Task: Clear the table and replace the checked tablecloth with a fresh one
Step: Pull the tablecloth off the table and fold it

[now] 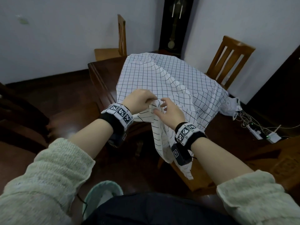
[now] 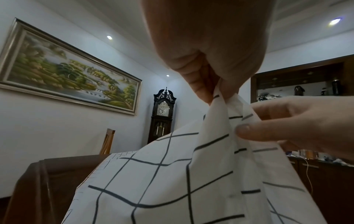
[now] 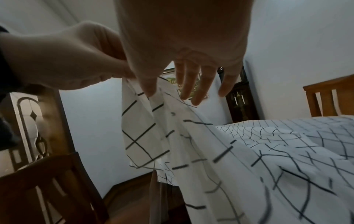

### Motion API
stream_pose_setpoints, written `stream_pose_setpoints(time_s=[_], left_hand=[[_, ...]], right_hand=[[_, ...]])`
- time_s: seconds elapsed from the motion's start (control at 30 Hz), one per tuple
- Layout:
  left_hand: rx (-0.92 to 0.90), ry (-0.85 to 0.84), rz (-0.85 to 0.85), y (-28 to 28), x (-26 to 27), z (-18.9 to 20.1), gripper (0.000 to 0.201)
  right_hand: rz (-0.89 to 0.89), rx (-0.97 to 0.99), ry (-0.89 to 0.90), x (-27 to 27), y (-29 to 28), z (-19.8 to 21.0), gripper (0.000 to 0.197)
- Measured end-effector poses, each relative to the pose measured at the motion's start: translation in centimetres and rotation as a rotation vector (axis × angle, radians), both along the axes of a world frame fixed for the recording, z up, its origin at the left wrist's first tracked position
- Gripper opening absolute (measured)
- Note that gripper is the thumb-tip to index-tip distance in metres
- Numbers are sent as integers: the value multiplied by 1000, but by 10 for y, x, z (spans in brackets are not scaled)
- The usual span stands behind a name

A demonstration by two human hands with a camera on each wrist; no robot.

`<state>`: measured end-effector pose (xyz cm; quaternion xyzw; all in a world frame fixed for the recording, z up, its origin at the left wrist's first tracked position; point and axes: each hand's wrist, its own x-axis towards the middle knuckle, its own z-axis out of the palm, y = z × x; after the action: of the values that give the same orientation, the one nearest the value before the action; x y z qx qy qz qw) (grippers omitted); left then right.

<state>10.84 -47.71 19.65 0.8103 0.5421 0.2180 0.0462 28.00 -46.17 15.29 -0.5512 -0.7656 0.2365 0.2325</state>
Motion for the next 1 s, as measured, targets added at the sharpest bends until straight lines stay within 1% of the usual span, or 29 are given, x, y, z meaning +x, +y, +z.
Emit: stream_pose_setpoints(time_s=[0.07,0.1,0.17,0.27,0.37,0.53,0.73,0.8,0.87,0.9,0.97,1.0], left_hand=[[-2,-16,20,-4,-1,-3,26],[-14,-24,38,-5,-2,-5,26],[-38,-55,77,-9,-5,-10,27],[-78,-77,180,-13,-11,-18,26],[-127,-42,305,-15,-21,-25,25],[-128,28,395,-21,-29,-27,26],[-101,70,459,-26,-36,-26,26],[-68,53,449,-27,-36,-24,25],[-33,28,399,-27,-34,-23,24],[-22,36,368,-26,-32,-21,23],[-14,83,305,-24,-25,-17,22],[-10,108,268,-23,-21,-14,21]], right_hand=[[-20,87,-103,-5,-1,3,25],[-25,114,-129,-8,-2,4,17],[-38,140,-136,-11,-3,7,18],[-51,135,-80,-11,-3,9,22],[-74,137,-62,-10,-3,10,26],[-121,171,-90,-5,-3,6,21],[-198,176,-139,14,1,-3,19],[-207,167,-143,18,0,-6,21],[-194,145,-142,19,-2,-6,18],[-165,128,-145,17,-4,-5,24],[-75,125,-158,9,-8,0,50],[-30,154,-155,3,-10,4,57]])
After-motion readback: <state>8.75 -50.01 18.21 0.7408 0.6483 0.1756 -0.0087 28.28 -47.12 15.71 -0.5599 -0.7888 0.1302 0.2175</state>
